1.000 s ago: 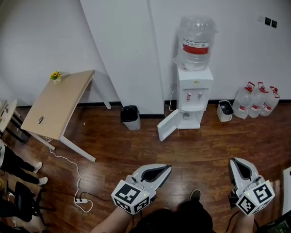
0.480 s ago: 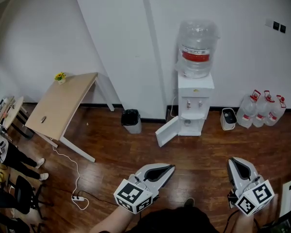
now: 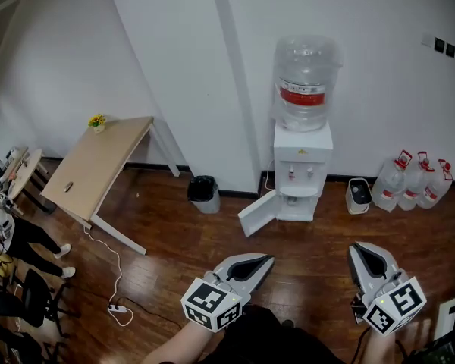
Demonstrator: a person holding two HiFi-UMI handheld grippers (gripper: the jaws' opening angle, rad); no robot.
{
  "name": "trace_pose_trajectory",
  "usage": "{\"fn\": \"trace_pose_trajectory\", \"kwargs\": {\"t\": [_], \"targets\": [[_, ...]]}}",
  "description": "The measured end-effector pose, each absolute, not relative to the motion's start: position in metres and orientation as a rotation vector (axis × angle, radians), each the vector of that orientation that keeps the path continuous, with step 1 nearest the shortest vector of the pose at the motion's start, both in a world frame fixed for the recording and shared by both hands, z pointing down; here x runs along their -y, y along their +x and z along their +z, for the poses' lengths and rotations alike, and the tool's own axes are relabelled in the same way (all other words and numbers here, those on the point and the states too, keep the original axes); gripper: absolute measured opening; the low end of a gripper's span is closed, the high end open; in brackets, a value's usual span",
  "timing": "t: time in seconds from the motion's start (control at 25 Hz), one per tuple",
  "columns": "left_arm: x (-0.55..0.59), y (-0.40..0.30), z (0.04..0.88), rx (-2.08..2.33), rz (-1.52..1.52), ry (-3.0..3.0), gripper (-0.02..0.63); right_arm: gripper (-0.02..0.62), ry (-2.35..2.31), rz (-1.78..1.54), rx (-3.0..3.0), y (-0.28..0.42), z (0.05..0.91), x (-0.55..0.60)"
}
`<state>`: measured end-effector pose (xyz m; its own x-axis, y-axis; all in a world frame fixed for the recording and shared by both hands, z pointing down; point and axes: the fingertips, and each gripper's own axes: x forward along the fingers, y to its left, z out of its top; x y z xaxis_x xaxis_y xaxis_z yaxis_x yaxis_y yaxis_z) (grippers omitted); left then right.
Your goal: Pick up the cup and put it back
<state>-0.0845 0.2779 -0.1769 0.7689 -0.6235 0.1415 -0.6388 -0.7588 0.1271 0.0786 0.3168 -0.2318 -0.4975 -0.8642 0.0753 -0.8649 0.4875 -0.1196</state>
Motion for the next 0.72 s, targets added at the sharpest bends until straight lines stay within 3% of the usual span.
{"fn": "trace_pose_trajectory", "kwargs": {"t": [0.72], "targets": [[-0.123, -0.110, -0.177, 1.066, 0.062, 2.783, 0.001, 0.002, 1.579, 0.230, 2.672, 0.081, -0.222, -0.161]]}}
